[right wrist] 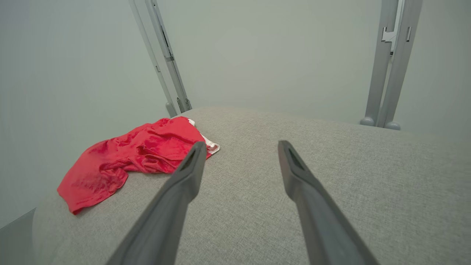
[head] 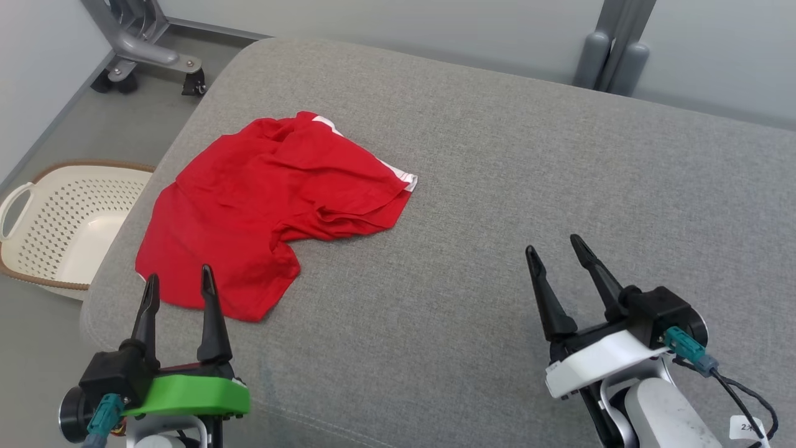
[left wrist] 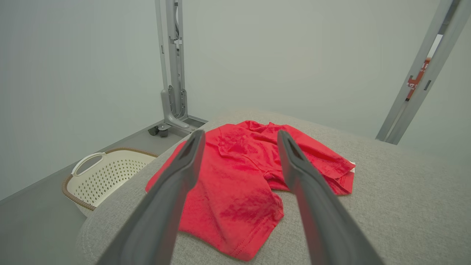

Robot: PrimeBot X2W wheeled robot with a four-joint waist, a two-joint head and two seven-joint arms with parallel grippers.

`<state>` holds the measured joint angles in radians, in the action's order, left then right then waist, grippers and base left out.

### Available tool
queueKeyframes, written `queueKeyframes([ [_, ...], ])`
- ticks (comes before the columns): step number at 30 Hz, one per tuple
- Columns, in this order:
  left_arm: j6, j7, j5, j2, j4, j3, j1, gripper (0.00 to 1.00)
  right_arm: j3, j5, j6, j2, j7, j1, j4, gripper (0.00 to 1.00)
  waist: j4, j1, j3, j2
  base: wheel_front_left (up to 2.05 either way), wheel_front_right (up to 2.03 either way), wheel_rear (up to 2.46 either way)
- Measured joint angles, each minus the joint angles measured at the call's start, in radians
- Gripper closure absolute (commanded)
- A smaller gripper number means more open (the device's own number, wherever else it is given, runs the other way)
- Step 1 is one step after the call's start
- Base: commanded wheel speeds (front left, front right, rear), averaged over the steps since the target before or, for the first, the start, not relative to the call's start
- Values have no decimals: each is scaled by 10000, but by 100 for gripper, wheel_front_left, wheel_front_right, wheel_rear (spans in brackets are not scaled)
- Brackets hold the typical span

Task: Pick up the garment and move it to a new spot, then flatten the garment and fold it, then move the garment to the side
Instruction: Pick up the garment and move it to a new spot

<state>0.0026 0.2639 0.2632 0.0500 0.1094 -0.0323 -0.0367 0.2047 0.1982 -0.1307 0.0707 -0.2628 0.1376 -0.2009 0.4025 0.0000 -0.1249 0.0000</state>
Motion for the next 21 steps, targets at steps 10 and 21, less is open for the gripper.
queueKeyframes([
  [10,502,-6,-151,8,3850,566,-1801,0,-545,-180,0,1037,0,565,779,0,-440,0,-1277,0,0,0,0],
  [21,-176,-606,88,458,7377,357,-4133,0,-665,-245,0,1609,0,698,1085,0,-714,0,-2384,0,0,0,0],
])
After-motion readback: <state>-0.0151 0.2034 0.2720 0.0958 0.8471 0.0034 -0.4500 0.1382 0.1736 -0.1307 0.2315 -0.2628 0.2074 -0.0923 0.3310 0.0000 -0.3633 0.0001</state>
